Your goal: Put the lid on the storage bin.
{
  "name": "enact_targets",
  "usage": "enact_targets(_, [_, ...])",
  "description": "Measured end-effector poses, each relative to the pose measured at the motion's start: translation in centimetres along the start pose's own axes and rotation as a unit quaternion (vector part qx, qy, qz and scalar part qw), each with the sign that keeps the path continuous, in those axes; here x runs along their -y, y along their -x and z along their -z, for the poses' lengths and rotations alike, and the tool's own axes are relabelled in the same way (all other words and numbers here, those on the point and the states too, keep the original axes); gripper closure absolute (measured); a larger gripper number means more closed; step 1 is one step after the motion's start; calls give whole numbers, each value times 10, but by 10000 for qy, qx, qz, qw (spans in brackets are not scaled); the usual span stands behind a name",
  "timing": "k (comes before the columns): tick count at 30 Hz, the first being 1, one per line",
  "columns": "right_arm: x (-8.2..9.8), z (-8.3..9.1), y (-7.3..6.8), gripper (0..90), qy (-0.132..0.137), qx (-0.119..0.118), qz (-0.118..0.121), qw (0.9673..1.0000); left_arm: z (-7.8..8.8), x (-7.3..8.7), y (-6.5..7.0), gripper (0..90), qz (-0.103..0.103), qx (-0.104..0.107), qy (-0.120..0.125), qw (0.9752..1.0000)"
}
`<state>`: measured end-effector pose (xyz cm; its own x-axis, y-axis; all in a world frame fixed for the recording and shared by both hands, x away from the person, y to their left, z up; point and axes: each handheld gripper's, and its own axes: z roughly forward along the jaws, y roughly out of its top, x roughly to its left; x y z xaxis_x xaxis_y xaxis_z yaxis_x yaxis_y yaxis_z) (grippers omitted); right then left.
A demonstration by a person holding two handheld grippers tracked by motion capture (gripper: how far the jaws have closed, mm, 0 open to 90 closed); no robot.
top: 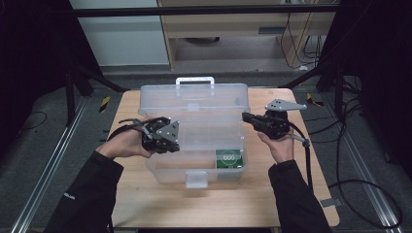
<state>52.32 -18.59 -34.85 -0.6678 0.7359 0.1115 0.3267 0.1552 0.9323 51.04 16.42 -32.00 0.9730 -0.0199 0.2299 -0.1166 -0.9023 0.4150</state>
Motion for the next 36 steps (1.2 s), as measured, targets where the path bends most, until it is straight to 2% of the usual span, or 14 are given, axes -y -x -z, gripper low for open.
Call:
enact_targets(2, [0, 1, 0, 900, 21, -26, -30, 10000, -1, 1, 0, 795, 62, -62, 148, 9999])
enact_targets(4, [1, 1, -1, 900, -1, -33, 1, 10000, -2, 2, 1, 703, 256, -12, 398, 9989])
enact_targets(8, [3, 2, -1, 900, 7, -55, -18, 10000, -3, 3, 2, 646, 369, -16, 847, 9957])
enact_targets(12, [5, 2, -2, 900, -18, -70, 4, 10000, -5, 5, 5, 584, 491, 5, 1331, 9899])
enact_targets(15, [5, 1, -3, 900, -31, -79, 18, 10000, -7, 5, 8, 546, 569, -3, 1583, 9858])
enact_targets(18, [6, 2, -3, 900, -42, -82, 34, 10000, -9, 4, 12, 532, 695, -27, 1833, 9806])
enact_targets(19, [6, 2, -3, 900, -52, -89, 32, 9999, -10, 4, 14, 531, 787, -68, 1947, 9777])
enact_targets(20, [6, 2, -3, 900, -40, -84, 53, 9999, -11, 4, 15, 534, 824, -100, 1990, 9765])
enact_targets(23, [7, 2, -3, 900, -66, -96, 54, 9999, -12, 6, 19, 528, 1069, -247, 2218, 9689])
enact_targets(24, [7, 3, -3, 900, -76, -107, 51, 9999, -13, 7, 20, 525, 1205, -321, 2312, 9649])
enact_targets(26, [8, 3, -4, 900, -93, -111, 75, 9999, -13, 10, 22, 530, 1391, -439, 2431, 9590])
enact_targets(31, [9, 3, -4, 900, -104, -119, 90, 9998, -9, 21, 25, 559, 1844, -681, 2732, 9417])
enact_targets(32, [9, 3, -4, 900, -103, -123, 95, 9998, -9, 23, 26, 564, 1964, -758, 2787, 9370])
enact_targets(36, [10, 4, -5, 900, -121, -120, 107, 9998, -4, 35, 30, 601, 2292, -999, 2948, 9223])
